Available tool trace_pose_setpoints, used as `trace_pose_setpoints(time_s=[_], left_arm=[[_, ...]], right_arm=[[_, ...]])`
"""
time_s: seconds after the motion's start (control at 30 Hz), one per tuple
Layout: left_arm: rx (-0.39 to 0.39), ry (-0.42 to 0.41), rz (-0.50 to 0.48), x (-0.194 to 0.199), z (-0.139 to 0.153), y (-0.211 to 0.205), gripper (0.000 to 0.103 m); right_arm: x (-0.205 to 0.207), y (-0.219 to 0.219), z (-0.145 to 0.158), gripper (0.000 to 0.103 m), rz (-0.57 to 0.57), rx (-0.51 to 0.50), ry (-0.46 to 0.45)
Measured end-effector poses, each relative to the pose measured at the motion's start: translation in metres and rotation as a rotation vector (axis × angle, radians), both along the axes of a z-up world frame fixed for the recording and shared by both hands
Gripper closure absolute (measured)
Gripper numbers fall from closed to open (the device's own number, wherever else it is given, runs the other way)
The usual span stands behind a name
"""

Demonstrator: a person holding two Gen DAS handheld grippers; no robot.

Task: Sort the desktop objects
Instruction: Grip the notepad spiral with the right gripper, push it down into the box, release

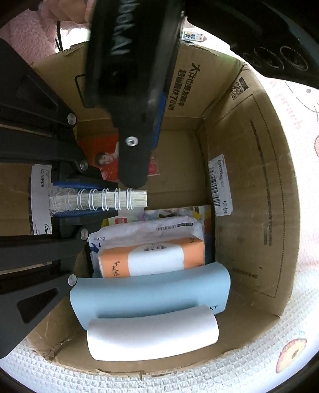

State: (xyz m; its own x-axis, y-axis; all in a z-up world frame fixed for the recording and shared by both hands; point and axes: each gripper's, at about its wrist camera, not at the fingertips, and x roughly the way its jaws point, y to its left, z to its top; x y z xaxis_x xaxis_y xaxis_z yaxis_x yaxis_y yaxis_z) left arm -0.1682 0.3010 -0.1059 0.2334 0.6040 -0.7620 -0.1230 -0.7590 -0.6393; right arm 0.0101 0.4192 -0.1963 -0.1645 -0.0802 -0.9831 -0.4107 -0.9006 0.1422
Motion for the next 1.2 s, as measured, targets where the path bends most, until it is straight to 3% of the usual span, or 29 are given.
trace_pose_setpoints(time_s=[0.17,0.3,0.43,0.7,0.8,0.93,1.07,1.17,1.2], left_arm=[[0.004,0.067,0.012,0.001,0.009,0.001,0.056],[0.001,0.031,0.004,0.000,0.001,0.007,0.056],[0.011,-0.028,0.027,-0.001,-0.009,0.005,0.062],[-0.003,-0.075,0.043,-0.001,-0.021,0.015,0.063],[0.006,-0.112,0.042,0.001,-0.031,0.015,0.063],[-0.016,-0.092,0.036,-0.002,-0.026,0.015,0.063],[-0.025,-0.089,0.029,-0.004,-0.026,0.015,0.063],[-0.037,-0.067,0.022,-0.004,-0.022,0.016,0.064],[-0.044,-0.050,0.016,-0.003,-0.020,0.016,0.068]], right_arm=[[0.000,-0.003,0.001,0.092,0.007,-0.044,0.003],[-0.004,0.001,-0.006,0.092,0.000,-0.087,0.001],[-0.003,0.002,-0.011,0.092,0.010,-0.079,-0.021],[0.000,0.010,-0.016,0.092,0.031,-0.051,-0.031],[0.002,0.010,-0.029,0.092,0.038,-0.111,-0.048],[0.004,0.011,-0.030,0.090,0.050,-0.130,-0.038],[0.010,0.018,-0.023,0.082,0.030,-0.203,-0.017],[0.017,0.021,-0.010,0.067,0.027,-0.169,0.006],[0.019,0.022,-0.006,0.066,0.023,-0.167,0.015]])
